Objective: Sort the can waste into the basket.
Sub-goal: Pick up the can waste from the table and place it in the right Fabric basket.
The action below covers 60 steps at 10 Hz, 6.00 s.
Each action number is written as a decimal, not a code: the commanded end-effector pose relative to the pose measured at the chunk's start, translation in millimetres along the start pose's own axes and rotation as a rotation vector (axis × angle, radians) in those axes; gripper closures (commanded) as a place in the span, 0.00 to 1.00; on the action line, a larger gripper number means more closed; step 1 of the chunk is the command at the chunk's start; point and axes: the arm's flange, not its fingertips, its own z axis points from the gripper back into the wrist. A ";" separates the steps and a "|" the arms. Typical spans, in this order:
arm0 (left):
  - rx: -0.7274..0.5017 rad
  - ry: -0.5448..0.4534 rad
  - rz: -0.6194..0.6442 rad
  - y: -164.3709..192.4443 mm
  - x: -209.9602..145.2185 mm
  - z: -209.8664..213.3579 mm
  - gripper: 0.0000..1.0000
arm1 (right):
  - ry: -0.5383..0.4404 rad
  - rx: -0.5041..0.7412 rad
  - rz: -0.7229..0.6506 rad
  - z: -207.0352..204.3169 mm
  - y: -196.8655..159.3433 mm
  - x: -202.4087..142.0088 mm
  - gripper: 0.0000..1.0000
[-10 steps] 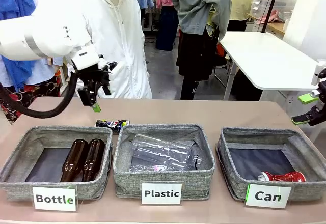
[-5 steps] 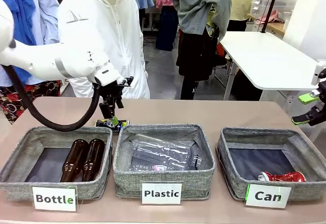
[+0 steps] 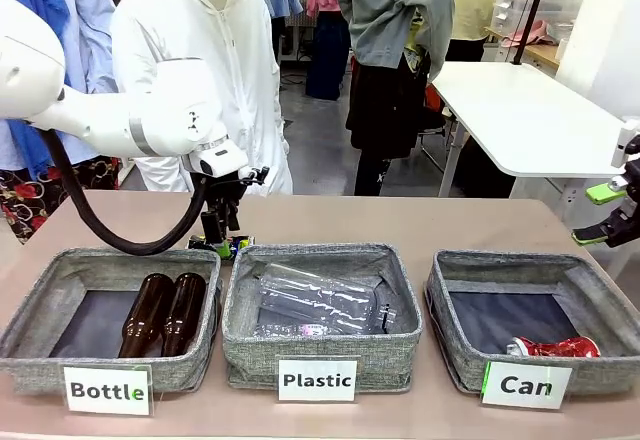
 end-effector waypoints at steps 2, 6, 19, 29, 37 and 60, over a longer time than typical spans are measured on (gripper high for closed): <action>-0.048 0.079 0.018 12.5 2.1 -14.7 0.00 | -0.007 -0.010 0.021 -0.7 -0.7 -2.2 0.00; -0.025 0.057 0.015 13.7 2.7 -25.2 0.00 | -0.007 -0.010 0.021 -0.7 -0.7 -2.2 0.00; 0.018 0.088 0.011 10.1 3.0 -13.7 1.00 | -0.007 -0.010 0.021 -0.7 -0.7 -2.2 0.00; 0.154 -0.165 0.082 -131.3 -53.2 168.0 1.00 | -0.007 -0.010 0.021 -0.7 -0.7 -2.2 0.00; 0.248 -0.339 -0.343 -102.6 193.4 137.5 0.61 | 0.013 -0.206 -0.005 43.8 33.1 -24.0 0.00; -0.009 -0.225 -0.420 -107.2 487.7 66.6 0.00 | -0.327 -0.327 -0.106 169.8 16.1 -128.2 0.00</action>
